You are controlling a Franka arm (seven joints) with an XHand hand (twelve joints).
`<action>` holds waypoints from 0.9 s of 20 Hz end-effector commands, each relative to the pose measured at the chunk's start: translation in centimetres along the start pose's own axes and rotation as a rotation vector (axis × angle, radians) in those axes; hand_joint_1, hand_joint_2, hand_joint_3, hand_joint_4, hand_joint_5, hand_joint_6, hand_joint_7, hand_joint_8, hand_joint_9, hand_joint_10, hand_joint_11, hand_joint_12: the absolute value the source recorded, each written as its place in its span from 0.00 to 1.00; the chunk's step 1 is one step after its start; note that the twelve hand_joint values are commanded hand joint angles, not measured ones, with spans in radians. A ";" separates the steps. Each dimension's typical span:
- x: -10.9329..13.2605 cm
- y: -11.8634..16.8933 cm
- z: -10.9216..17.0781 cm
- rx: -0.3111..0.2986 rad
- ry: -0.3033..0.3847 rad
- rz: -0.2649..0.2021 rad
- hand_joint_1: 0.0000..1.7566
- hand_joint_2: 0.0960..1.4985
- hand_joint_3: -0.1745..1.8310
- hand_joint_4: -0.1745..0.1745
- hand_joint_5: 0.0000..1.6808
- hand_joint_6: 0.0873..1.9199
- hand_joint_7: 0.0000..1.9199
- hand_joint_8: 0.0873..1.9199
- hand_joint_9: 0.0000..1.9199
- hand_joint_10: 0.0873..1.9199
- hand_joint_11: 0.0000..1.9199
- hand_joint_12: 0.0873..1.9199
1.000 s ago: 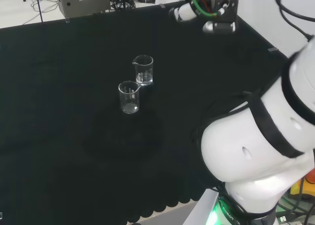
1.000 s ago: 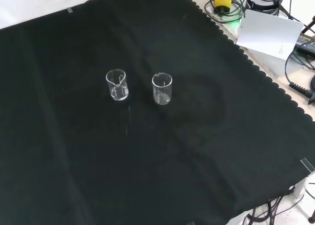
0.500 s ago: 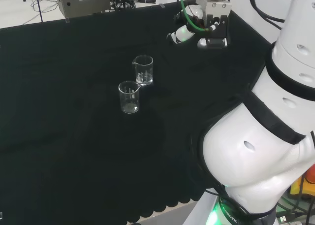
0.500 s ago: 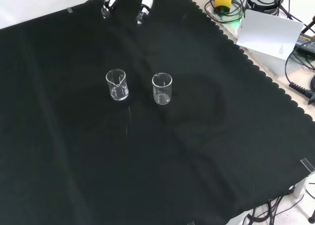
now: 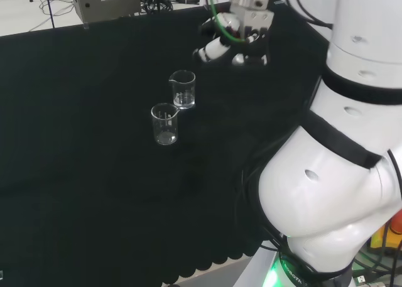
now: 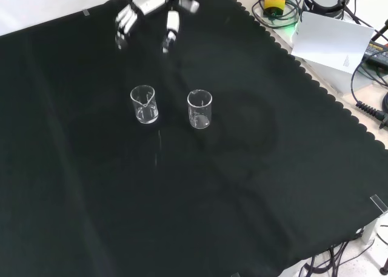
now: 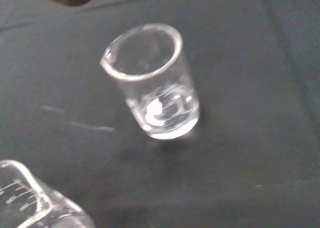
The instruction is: Pick up the beaker on the right.
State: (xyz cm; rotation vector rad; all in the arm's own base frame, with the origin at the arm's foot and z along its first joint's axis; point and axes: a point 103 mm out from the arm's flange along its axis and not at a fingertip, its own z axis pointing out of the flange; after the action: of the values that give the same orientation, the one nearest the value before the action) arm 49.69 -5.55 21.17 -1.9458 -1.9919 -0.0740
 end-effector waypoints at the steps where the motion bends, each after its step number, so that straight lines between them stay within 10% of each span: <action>1: -0.5 5.2 5.1 -0.005 0.157 -0.094 0.43 0.42 0.31 0.40 0.24 0.00 0.12 0.31 0.22 0.31 0.08 0.71; 18: -1.7 6.5 8.4 0.026 0.260 -0.209 0.46 0.34 0.33 0.41 0.20 0.00 0.10 0.31 0.21 0.30 0.05 0.71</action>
State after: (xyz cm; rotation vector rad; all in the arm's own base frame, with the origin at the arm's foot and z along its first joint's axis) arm 54.09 -4.42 12.72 -1.6841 -1.9939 -0.3132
